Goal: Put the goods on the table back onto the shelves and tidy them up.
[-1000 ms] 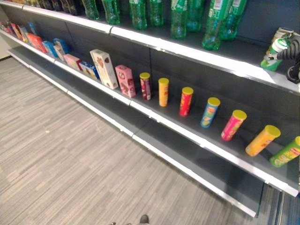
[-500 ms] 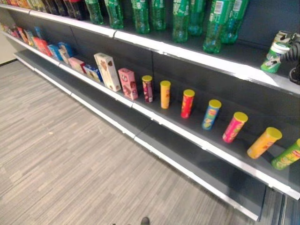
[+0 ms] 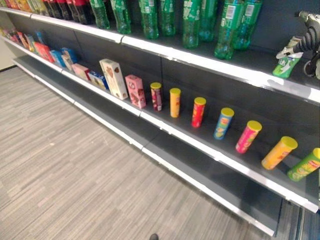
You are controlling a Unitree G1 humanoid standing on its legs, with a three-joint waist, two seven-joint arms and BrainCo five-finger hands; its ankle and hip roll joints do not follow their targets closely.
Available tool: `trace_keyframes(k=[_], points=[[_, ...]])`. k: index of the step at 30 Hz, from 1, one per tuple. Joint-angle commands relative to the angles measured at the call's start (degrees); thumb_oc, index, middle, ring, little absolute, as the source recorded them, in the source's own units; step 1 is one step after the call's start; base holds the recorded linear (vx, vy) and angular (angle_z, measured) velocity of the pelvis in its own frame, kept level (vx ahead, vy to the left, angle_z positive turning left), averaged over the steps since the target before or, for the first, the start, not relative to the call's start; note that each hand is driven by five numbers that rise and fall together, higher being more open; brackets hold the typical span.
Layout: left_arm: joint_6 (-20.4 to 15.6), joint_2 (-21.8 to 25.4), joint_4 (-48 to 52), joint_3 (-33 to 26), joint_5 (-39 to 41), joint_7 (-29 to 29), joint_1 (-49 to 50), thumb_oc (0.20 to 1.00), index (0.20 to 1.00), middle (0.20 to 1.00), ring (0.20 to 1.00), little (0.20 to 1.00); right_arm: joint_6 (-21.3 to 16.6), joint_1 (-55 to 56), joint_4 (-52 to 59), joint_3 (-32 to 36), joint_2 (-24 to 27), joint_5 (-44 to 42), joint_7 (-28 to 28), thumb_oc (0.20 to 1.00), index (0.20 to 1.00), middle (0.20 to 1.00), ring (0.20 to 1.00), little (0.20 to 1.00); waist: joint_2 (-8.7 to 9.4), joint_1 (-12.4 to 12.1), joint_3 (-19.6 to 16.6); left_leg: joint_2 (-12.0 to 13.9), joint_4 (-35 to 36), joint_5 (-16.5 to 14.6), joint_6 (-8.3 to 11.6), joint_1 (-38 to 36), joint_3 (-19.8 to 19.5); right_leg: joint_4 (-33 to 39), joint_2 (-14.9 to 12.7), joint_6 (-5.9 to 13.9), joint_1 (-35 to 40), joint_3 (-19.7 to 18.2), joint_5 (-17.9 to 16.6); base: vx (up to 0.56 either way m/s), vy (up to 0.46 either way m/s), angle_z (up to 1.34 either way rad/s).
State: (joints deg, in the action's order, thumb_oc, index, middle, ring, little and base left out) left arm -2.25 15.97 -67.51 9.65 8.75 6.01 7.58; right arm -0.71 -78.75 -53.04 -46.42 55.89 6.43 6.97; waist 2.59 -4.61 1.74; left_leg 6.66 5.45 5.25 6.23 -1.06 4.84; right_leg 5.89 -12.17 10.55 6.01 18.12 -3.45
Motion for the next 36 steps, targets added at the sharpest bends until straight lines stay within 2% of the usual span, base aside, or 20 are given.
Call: trace_keyframes(k=[1,3,4,5,6,9,12,14,17,20,21,23,24,27,29,32,33,34,35,36], points=[[0.2,1.8,-2.9,-0.4,-0.7,1.4,-3.5,1.0,1.0,1.0,1.0,1.0,-0.9,-3.8,9.6,2.1,5.2,1.7,6.6,1.0,1.0,1.0,1.0,1.0,3.5,-0.4,3.0,0.5,-2.8,-7.0,2.24,-1.6,2.4,-3.9,-1.3,1.29,0.5,-0.1,5.2,0.0,0.008,-0.09],[0.5,1.3,-3.0,-1.0,-1.0,1.7,-3.5,1.0,1.0,1.0,1.0,1.0,-1.1,-1.5,14.9,5.1,6.2,1.3,7.9,1.0,1.0,1.0,1.0,1.0,3.03,0.3,3.0,0.5,-2.7,-7.1,2.11,-1.8,2.6,-4.0,-1.4,1.33,0.3,-0.3,5.1,0.01,0.024,-0.15],[1.1,0.6,-3.2,-2.1,-2.0,2.2,-3.3,1.0,1.0,1.0,1.0,1.0,-1.9,8.9,28.9,15.3,8.3,0.8,9.4,1.0,1.0,1.0,1.0,1.0,2.61,1.2,3.1,0.6,-2.5,-7.4,1.87,-2.2,3.0,-4.1,-1.4,1.37,0.1,-0.7,5.1,0.02,0.04,-0.05],[1.4,-0.4,-3.1,-3.4,-2.8,2.3,-3.3,1.0,1.0,1.0,1.0,1.0,-3.4,13.9,35.5,20.1,9.4,0.4,9.7,1.0,1.0,1.0,1.0,1.0,1.79,2.3,3.3,0.6,-2.5,-7.5,1.74,-2.4,3.4,-4.2,-1.4,1.44,0.0,-0.8,5.2,0.03,0.032,-0.06],[1.5,-0.2,-3.0,-3.7,-3.3,2.4,-3.1,1.0,1.0,1.0,1.0,1.0,-4.6,23.1,42.8,28.7,9.6,0.2,9.5,1.0,1.0,1.0,1.0,1.0,2.25,2.5,3.1,0.7,-2.4,-7.7,1.62,-2.6,3.5,-4.3,-1.4,1.47,-0.1,-0.9,5.2,0.03,0.016,-0.14],[1.7,-1.1,-2.5,-5.2,-6.0,2.2,-3.0,1.0,1.0,1.0,1.0,1.0,-8.8,42.6,58.4,45.9,9.4,-2.2,7.4,1.0,1.0,1.0,1.0,1.0,1.71,4.5,3.1,0.8,-2.3,-8.1,1.36,-3.2,4.4,-4.2,-1.4,1.63,-0.4,-1.5,5.3,0.03,0.004,-0.13],[0.8,-1.3,-0.4,-4.8,-7.7,1.0,-3.2,1.0,1.0,1.0,1.0,1.0,-12.1,55.6,65.1,57.8,7.5,-8.2,4.6,1.0,1.0,1.0,1.0,1.0,1.57,6.7,3.1,0.9,-2.3,-8.4,1.2,-3.4,5.6,-4.2,-1.6,1.8,-1.2,-2.7,5.2,0.01,0.01,-0.25],[0.6,-1.0,0.5,-4.3,-7.8,0.7,-3.3,1.0,1.0,1.0,1.0,1.0,-12.6,59.9,66.3,61.9,6.8,-11.1,3.3,1.0,1.0,1.0,1.0,1.0,1.71,6.8,3.1,0.8,-2.3,-8.6,1.17,-3.5,6.2,-4.1,-1.6,1.88,-1.4,-3.1,5.1,0.01,0.02,-0.43],[-0.6,0.6,4.6,-4.0,-7.9,-1.8,-3.8,1.0,1.0,1.0,1.0,1.0,-13.5,76.0,68.2,70.1,2.4,-30.8,-8.9,1.0,1.0,1.0,1.0,1.0,1.56,9.7,3.4,0.9,-2.3,-8.6,1.18,-3.4,8.0,-4.1,-1.7,2.25,-2.9,-5.1,4.7,0.01,0.016,-0.4],[-0.9,1.5,5.9,-4.4,-8.4,-3.3,-4.5,1.0,1.0,1.0,1.0,1.0,-11.1,83.7,70.9,68.2,-4.2,-42.6,-18.4,1.0,1.0,1.0,1.0,1.0,1.2,11.2,3.8,0.8,-2.5,-8.6,1.17,-3.3,9.0,-4.6,-2.1,2.28,-3.9,-6.0,4.6,0.01,0.006,-0.31],[-0.8,1.6,5.9,-4.3,-8.4,-3.4,-4.5,1.0,1.0,1.0,1.0,1.0,-11.1,83.9,71.0,68.4,-4.3,-42.7,-18.5,1.0,1.0,1.0,1.0,1.0,1.26,11.1,3.8,0.8,-2.5,-8.6,1.17,-3.3,9.0,-4.7,-2.1,2.29,-3.9,-6.1,4.6,-0.01,0.004,-0.17],[-0.8,2.4,6.7,-5.2,-8.8,-4.5,-5.0,1.0,1.0,1.0,1.0,1.0,-6.8,91.6,72.0,67.0,-8.2,-45.3,-24.5,1.0,1.0,1.0,1.0,1.0,0.88,12.3,4.1,0.8,-2.6,-8.6,1.16,-3.1,9.6,-5.2,-2.4,2.42,-4.8,-6.6,4.5,0.0,0.01,-0.13],[-0.5,2.2,5.6,-4.9,-10.3,-5.7,-5.4,1.0,1.0,1.0,1.0,1.0,-3.3,95.6,66.6,61.9,-12.4,-45.8,-27.8,1.0,1.0,1.0,1.0,1.0,0.34,13.3,4.0,0.4,-2.6,-8.8,0.99,-3.5,10.5,-5.3,-2.8,2.5,-4.9,-7.2,4.3,0.02,0.022,-0.07],[-0.3,2.3,5.3,-4.1,-10.9,-6.3,-5.9,1.0,1.0,1.0,1.0,1.0,-1.5,96.7,59.1,55.9,-13.5,-43.4,-29.3,1.0,1.0,1.0,1.0,1.0,0.2,13.6,4.0,0.1,-2.6,-8.9,0.98,-3.8,10.9,-5.2,-2.9,2.48,-4.8,-7.4,4.0,0.0,0.021,-0.17],[0.0,2.4,5.3,-3.3,-11.5,-7.1,-7.1,1.0,1.0,1.0,1.0,1.0,0.0,97.6,50.0,50.5,-12.8,-33.1,-29.5,1.0,1.0,1.0,1.0,1.0,0.18,13.8,4.4,0.2,-2.5,-8.9,1.04,-4.3,11.3,-5.3,-3.1,2.52,-4.5,-7.4,4.0,-0.01,0.014,-0.14],[0.2,2.2,5.8,-1.1,-10.8,-6.4,-9.6,1.0,1.0,1.0,1.0,1.0,-0.4,93.3,31.8,42.2,-16.5,-13.0,-22.2,1.0,1.0,1.0,1.0,1.0,0.23,13.7,5.1,0.1,-2.6,-8.9,0.9,-4.3,11.0,-5.4,-3.2,2.42,-4.4,-7.1,4.0,-0.04,-0.008,0.04],[0.4,1.8,5.9,0.1,-9.9,-4.2,-11.1,1.0,1.0,1.0,1.0,1.0,0.0,87.5,18.7,39.0,-23.2,-5.6,-13.2,1.0,1.0,1.0,1.0,1.0,0.23,13.2,5.4,0.0,-2.8,-9.0,0.6,-4.2,10.6,-5.6,-3.2,2.26,-4.2,-6.8,4.1,-0.04,-0.03,-0.02],[0.4,1.5,5.7,0.4,-9.2,-2.7,-11.6,1.0,1.0,1.0,1.0,1.0,0.4,84.9,12.7,39.0,-27.2,-5.0,-9.3,1.0,1.0,1.0,1.0,1.0,0.18,12.9,5.3,-0.1,-2.9,-9.0,0.39,-3.9,10.3,-5.6,-3.1,2.17,-4.3,-6.8,4.0,-0.03,-0.025,-0.05],[0.4,1.6,5.7,0.4,-9.2,-2.7,-11.7,1.0,1.0,1.0,1.0,1.0,0.2,84.7,12.4,38.9,-27.3,-5.0,-9.2,1.0,1.0,1.0,1.0,1.0,0.27,12.9,5.4,-0.1,-2.9,-9.1,0.39,-3.9,10.3,-5.6,-3.1,2.17,-4.3,-6.8,4.0,-0.01,-0.023,-0.05],[0.5,1.0,5.5,0.3,-8.2,-0.3,-11.9,1.0,1.0,1.0,1.0,1.0,1.1,81.9,3.3,39.4,-33.0,-5.5,-4.0,1.0,1.0,1.0,1.0,1.0,0.12,12.3,5.5,-0.1,-3.1,-9.2,0.17,-4.1,9.9,-5.8,-3.0,2.08,-4.0,-6.6,4.1,0.0,0.0,0.0]])
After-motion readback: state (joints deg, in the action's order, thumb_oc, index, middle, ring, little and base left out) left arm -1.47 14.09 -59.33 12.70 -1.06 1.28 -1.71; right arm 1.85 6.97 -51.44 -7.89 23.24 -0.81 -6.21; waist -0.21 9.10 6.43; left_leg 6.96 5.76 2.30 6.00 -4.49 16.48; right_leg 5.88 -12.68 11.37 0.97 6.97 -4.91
